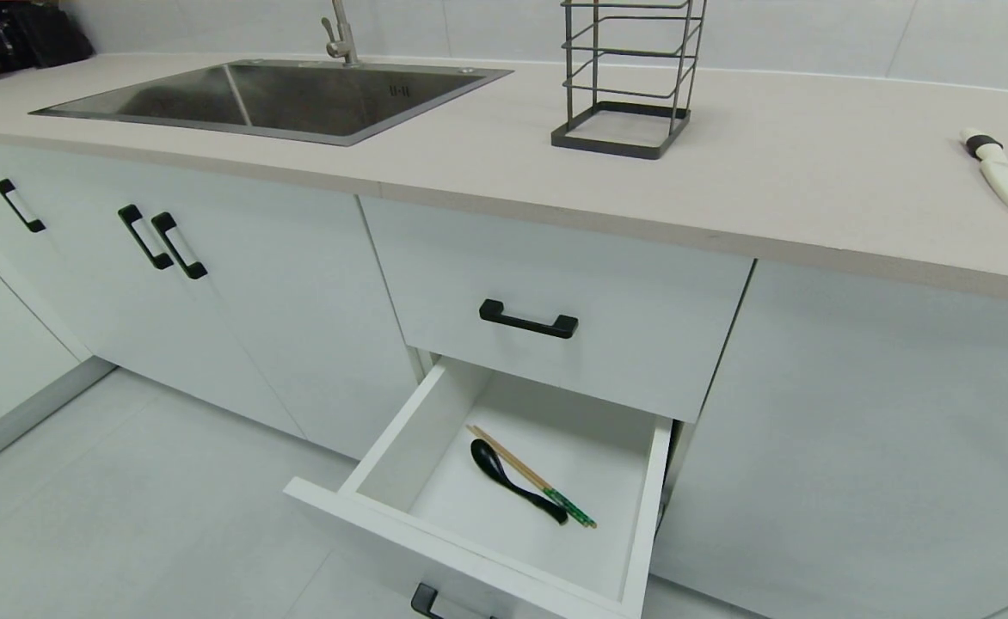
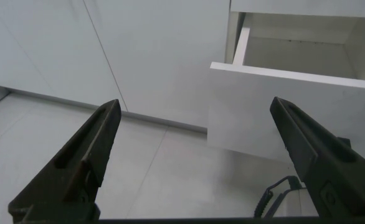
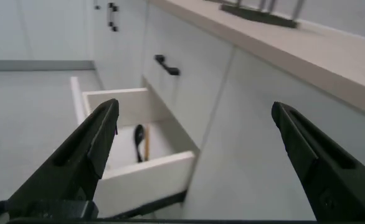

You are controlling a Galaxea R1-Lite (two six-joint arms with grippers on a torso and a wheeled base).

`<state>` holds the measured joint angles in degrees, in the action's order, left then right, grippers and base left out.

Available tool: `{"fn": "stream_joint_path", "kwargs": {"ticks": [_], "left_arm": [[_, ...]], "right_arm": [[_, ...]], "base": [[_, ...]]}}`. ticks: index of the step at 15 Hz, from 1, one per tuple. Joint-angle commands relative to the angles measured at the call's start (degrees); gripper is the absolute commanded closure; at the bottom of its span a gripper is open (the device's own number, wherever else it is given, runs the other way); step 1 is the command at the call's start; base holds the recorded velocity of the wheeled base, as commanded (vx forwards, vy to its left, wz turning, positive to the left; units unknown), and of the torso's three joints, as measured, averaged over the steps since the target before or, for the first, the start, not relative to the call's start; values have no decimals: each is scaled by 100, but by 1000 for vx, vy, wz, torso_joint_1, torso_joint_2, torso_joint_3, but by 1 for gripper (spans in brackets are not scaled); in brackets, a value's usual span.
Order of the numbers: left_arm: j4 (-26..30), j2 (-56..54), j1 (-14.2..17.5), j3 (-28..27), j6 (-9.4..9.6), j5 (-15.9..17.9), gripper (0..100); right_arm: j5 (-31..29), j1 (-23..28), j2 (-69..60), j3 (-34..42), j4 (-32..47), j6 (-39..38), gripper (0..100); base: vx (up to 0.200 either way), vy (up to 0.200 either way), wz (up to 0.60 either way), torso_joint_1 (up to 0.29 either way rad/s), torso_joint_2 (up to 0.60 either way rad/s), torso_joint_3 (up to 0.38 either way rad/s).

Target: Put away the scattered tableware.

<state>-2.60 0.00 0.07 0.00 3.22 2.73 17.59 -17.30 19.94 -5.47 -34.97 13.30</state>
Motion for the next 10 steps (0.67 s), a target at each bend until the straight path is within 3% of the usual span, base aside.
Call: {"fn": "stream_joint_path", "kwargs": {"ticks": [1, 2, 4, 7, 9, 10], "left_arm": [[5, 0, 1, 0, 56, 17, 0], [5, 0, 1, 0, 82, 35, 0], [5, 0, 1, 0, 126, 52, 0], [22, 0, 1, 0, 258, 386, 0], [-329, 0, 10, -141, 74, 483, 0], [-654, 105, 1, -721, -172, 659, 0]], "right_arm": [[-186, 1036, -1423, 266, 597, -302, 0], [-283, 1062, -1423, 310, 597, -381, 0], [-1170, 1123, -1432, 547, 1151, -978, 0], [-2348, 1123, -1432, 547, 2539, -1330, 0], [-2568, 1220, -1441, 547, 3120, -1330, 0], [-2550, 1616, -1652, 547, 3251, -1295, 0]], "base": [[0, 0, 0, 0, 0, 0], [0, 0, 0, 0, 0, 0], [0, 0, 0, 0, 0, 0], [0, 0, 0, 0, 0, 0], [0, 0, 0, 0, 0, 0], [0, 0, 0, 0, 0, 0]]}}
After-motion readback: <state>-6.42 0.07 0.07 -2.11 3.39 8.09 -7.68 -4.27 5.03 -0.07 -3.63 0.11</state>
